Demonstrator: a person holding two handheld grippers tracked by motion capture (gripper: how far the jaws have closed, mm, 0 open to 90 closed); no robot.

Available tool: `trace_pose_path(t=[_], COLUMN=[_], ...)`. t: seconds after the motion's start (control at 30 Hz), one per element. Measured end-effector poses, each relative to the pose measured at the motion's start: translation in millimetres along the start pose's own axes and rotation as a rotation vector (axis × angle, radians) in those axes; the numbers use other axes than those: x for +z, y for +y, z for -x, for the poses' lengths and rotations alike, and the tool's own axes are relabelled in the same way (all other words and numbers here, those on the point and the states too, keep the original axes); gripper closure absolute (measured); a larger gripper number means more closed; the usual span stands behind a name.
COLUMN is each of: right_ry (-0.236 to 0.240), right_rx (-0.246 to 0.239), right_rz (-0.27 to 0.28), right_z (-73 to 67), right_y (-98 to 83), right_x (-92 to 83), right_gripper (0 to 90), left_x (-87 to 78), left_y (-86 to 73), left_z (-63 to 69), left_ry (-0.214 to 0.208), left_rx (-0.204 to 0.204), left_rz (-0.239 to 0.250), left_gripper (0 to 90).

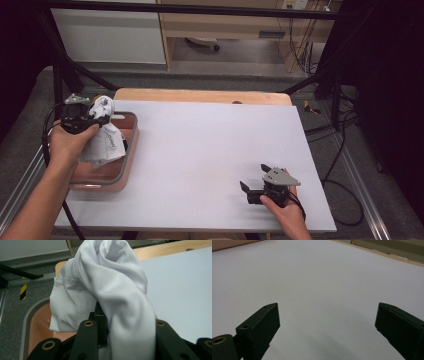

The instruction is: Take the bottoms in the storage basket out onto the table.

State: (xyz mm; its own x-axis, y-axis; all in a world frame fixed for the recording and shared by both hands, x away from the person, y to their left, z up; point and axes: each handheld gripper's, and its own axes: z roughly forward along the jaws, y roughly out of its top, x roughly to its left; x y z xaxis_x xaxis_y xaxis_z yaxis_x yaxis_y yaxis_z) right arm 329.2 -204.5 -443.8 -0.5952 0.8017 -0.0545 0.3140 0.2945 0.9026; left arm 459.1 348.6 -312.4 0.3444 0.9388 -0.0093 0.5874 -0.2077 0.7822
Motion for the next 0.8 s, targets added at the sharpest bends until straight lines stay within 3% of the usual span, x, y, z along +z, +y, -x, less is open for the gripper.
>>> trace_pose_path(t=[0.07,0.3,0.5,0.63,0.8], right_ry=[0.0,-0.001,-0.003,0.003,0.002], right_rx=[0.005,0.01,0.008,0.007,0.008], right_rz=[0.008,0.005,-0.001,0.018,0.011], right_z=[1.9,2.0,1.7,1.1,1.9], right_y=[0.5,1.3,0.5,2.3,1.4], right_x=[-0.1,1.4,1.4,0.1,1.2], right_gripper=[5.8,5.9,6.0,5.6,5.5], left_x=[-2.3,-7.9,-15.2,-15.9,-11.2], left_y=[13.6,43.6,57.7,70.4,77.0], left_z=[5.2,19.8,35.5,39.8,40.8], left_ry=[-0.008,-0.046,-0.08,-0.079,-0.09], left_rx=[0.027,0.045,0.056,0.087,0.088], left_rz=[0.015,0.057,0.082,0.076,0.07], left_gripper=[70.3,70.2,70.2,70.1,70.1])
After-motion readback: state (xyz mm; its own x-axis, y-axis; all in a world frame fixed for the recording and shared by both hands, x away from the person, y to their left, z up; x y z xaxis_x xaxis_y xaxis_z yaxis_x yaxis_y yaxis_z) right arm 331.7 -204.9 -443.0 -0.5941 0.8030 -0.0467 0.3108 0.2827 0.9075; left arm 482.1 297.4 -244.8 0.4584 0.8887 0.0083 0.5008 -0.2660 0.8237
